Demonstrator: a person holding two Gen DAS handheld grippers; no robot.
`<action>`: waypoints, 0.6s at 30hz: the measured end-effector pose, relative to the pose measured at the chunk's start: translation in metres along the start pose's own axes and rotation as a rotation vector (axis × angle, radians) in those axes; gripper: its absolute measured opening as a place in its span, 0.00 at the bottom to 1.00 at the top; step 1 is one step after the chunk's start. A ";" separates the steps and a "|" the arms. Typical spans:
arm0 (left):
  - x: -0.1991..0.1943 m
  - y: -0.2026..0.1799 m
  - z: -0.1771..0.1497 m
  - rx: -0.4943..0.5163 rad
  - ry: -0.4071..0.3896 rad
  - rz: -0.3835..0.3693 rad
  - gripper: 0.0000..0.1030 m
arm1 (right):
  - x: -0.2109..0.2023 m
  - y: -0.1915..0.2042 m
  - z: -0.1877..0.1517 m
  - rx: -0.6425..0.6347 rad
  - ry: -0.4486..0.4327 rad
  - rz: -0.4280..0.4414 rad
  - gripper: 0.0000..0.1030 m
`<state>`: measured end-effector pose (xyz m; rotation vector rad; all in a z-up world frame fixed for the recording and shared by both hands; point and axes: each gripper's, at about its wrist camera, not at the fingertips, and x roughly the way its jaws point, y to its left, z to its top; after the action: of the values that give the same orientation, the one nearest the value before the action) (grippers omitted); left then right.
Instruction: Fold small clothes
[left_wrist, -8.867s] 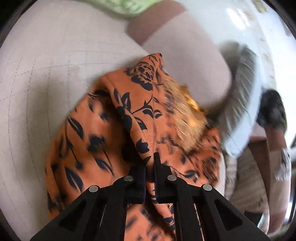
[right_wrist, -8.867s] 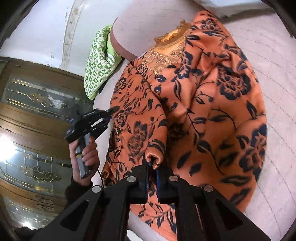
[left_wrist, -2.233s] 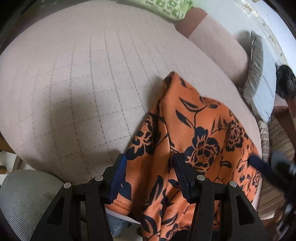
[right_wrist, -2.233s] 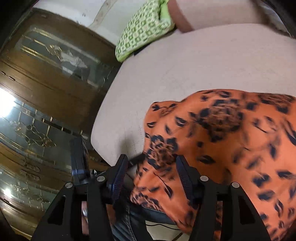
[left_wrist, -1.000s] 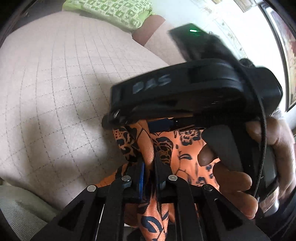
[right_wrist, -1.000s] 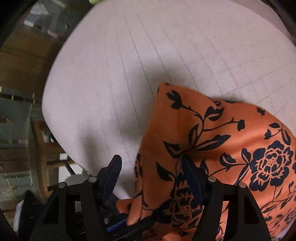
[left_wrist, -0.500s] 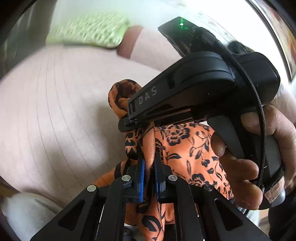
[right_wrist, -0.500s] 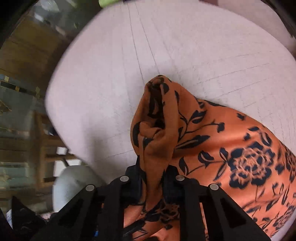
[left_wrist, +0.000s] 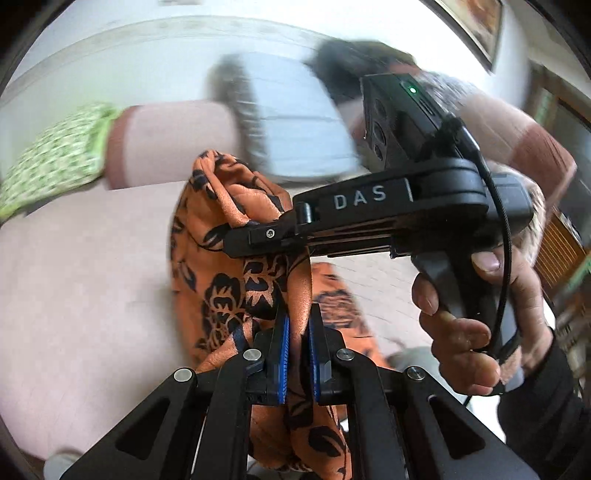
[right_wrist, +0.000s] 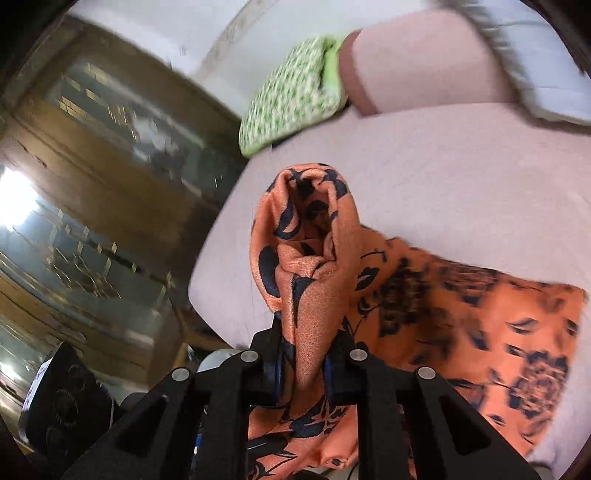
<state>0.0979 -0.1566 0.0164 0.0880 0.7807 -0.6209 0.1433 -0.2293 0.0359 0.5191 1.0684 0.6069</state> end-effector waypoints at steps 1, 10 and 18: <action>0.015 -0.019 0.003 0.042 0.025 -0.003 0.07 | -0.016 -0.013 -0.006 0.015 -0.025 0.014 0.15; 0.149 -0.082 0.008 0.100 0.199 -0.083 0.07 | -0.059 -0.156 -0.049 0.268 -0.144 0.079 0.15; 0.215 -0.055 0.006 -0.041 0.338 -0.214 0.17 | -0.023 -0.224 -0.072 0.405 -0.120 0.018 0.30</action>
<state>0.1879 -0.3086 -0.1175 0.0725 1.1394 -0.8042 0.1148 -0.4000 -0.1248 0.9066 1.0766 0.3680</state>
